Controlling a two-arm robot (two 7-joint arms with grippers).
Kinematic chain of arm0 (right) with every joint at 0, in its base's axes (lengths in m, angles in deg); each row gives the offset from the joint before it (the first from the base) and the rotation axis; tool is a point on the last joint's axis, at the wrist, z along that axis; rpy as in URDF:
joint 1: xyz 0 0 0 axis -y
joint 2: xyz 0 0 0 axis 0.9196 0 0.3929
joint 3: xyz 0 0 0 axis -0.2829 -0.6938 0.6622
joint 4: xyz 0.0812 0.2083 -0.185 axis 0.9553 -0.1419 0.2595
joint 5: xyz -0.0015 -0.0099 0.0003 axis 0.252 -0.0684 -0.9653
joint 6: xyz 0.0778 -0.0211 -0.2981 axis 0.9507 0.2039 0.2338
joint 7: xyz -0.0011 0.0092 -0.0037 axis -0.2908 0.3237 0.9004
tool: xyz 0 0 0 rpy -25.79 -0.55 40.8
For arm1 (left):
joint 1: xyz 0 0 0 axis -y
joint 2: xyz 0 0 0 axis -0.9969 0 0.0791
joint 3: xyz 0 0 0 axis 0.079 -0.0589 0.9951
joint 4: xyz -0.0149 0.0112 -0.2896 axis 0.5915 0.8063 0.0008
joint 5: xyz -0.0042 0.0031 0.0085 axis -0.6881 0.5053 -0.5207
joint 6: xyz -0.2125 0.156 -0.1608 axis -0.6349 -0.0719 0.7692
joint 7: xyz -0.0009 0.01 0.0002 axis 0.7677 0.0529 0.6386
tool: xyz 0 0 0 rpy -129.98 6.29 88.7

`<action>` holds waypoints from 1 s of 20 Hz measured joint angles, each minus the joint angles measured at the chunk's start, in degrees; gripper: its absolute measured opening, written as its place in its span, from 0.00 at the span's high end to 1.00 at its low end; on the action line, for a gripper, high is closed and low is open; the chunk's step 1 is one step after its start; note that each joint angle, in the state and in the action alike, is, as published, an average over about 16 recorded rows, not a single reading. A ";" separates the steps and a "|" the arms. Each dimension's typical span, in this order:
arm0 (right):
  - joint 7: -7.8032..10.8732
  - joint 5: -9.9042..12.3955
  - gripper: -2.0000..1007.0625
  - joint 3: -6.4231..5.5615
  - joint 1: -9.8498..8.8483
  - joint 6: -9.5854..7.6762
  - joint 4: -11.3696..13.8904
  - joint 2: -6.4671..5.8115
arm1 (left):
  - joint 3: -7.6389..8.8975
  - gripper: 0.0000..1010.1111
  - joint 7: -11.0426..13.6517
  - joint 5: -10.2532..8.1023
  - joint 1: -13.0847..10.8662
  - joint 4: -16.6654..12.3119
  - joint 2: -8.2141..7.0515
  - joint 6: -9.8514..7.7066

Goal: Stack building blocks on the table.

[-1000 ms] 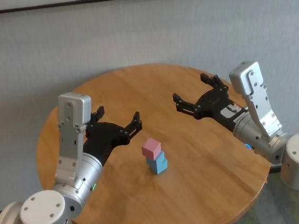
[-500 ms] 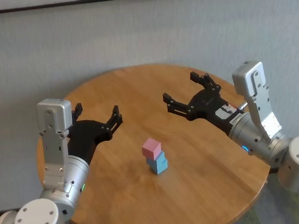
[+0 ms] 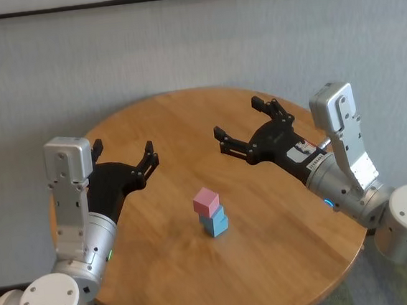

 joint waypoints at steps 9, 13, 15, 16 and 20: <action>-1.42 -0.43 0.00 -0.45 -1.74 -1.12 1.91 -0.48 | -0.10 0.01 -0.07 1.12 0.25 0.70 0.50 0.46; -2.71 -0.93 0.00 -0.99 -2.96 -1.78 3.01 -0.60 | -0.12 0.01 -0.15 1.92 0.58 1.26 0.93 0.52; -3.40 -1.29 0.00 -1.32 -3.61 -2.16 3.61 -0.62 | -0.13 0.01 -0.14 2.42 0.84 1.63 1.20 0.54; -3.73 -1.49 0.00 -1.50 -3.93 -2.33 3.91 -0.62 | -0.14 0.01 -0.15 2.68 0.98 1.83 1.34 0.53; -4.83 -2.25 0.00 -2.08 -4.82 -2.89 4.71 -0.49 | -0.14 0.01 -0.21 3.49 1.50 2.52 1.84 0.49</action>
